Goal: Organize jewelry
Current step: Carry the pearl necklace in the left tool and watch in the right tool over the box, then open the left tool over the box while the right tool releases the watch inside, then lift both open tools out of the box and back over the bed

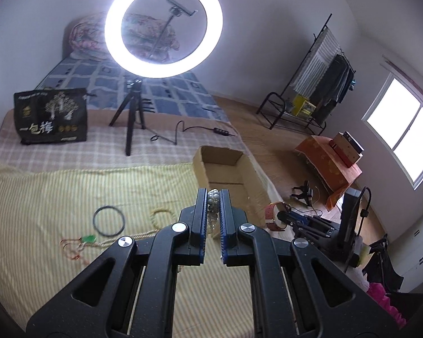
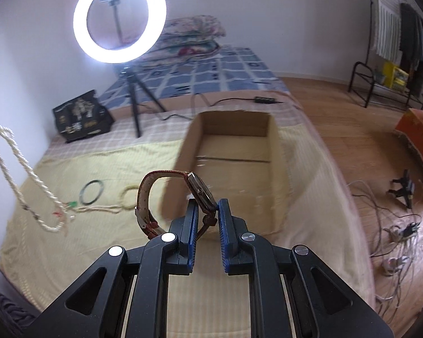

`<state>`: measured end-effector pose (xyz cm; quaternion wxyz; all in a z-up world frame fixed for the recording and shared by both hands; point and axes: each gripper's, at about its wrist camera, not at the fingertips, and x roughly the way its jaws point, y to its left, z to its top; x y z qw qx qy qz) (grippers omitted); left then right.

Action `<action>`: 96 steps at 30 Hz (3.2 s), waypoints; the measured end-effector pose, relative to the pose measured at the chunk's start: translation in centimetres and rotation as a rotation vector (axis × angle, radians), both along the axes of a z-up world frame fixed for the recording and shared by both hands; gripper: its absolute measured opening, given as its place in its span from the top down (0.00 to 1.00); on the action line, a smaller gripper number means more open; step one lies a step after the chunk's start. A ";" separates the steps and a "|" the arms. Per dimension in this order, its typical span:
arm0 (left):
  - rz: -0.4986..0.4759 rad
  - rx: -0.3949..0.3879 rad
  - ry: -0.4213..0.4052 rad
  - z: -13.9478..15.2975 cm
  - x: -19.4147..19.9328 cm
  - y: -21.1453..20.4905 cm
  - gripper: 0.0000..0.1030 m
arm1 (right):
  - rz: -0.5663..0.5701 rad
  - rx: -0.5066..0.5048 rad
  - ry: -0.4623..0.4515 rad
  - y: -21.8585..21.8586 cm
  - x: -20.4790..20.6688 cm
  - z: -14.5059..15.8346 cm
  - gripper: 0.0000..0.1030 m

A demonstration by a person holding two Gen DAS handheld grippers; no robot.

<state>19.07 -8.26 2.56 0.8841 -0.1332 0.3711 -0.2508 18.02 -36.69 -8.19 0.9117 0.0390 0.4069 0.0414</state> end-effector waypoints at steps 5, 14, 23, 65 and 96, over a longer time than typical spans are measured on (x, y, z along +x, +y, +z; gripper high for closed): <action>-0.034 -0.016 -0.020 1.3 2.3 -3.6 0.95 | -0.026 -0.055 0.013 -1.9 1.7 -0.9 0.88; -0.101 -0.026 -0.009 0.8 7.4 -11.7 0.95 | -0.058 -0.049 0.074 -5.0 3.8 -3.5 0.88; -0.101 0.015 0.065 -4.0 13.1 -17.2 0.95 | -0.044 -0.025 0.102 -5.7 5.2 -5.1 0.88; -0.003 0.175 0.011 -2.8 10.4 -12.6 0.63 | -0.034 -0.054 0.003 -2.5 2.4 -1.0 0.35; 0.188 0.263 0.144 -9.0 -0.5 12.1 0.41 | 0.266 -0.109 0.014 5.1 -4.0 -3.0 0.30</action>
